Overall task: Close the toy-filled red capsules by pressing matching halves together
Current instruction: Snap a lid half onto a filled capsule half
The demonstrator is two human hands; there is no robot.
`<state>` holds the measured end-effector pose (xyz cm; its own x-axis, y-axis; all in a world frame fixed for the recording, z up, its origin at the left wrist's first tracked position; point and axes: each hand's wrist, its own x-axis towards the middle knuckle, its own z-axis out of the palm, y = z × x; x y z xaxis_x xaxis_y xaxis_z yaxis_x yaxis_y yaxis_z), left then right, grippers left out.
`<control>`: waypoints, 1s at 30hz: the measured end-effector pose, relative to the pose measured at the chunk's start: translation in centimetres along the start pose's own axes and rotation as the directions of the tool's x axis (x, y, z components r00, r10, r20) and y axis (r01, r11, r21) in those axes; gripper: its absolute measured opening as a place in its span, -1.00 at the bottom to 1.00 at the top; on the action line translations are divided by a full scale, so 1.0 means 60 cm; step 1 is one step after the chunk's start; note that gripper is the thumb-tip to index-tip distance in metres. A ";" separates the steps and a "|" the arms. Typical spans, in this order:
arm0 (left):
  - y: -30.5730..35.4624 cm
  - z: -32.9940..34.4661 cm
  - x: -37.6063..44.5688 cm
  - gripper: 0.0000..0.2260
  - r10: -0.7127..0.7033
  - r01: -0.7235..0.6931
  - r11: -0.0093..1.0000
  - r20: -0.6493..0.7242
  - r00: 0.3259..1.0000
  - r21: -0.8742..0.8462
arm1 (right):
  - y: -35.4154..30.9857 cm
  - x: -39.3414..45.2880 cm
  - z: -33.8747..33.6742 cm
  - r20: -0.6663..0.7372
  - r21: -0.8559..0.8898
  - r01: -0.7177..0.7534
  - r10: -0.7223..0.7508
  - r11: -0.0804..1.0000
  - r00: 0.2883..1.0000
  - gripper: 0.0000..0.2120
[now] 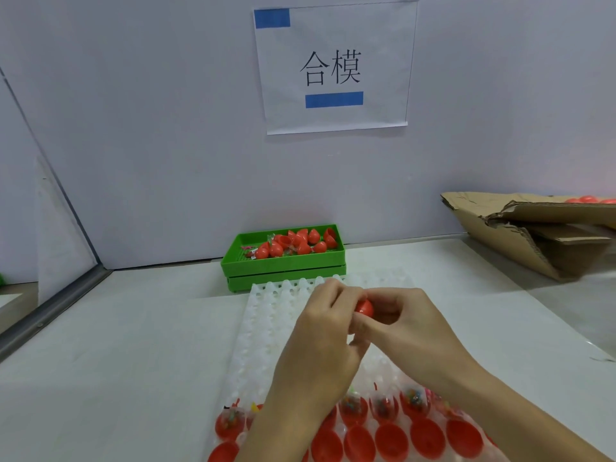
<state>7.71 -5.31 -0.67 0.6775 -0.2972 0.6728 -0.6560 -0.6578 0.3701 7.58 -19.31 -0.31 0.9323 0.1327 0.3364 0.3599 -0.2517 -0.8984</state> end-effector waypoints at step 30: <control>0.009 -0.019 0.009 -0.75 -0.241 0.299 0.711 0.179 0.954 -0.637 | -0.016 0.009 -0.027 0.317 0.620 -0.412 0.267 0.668 0.910 -0.33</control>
<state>7.37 -5.06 0.63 0.8641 -0.2484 0.4377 -0.4751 -0.1156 0.8723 7.80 -20.55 1.18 0.9338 0.3570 -0.0233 -0.1647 0.3713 -0.9138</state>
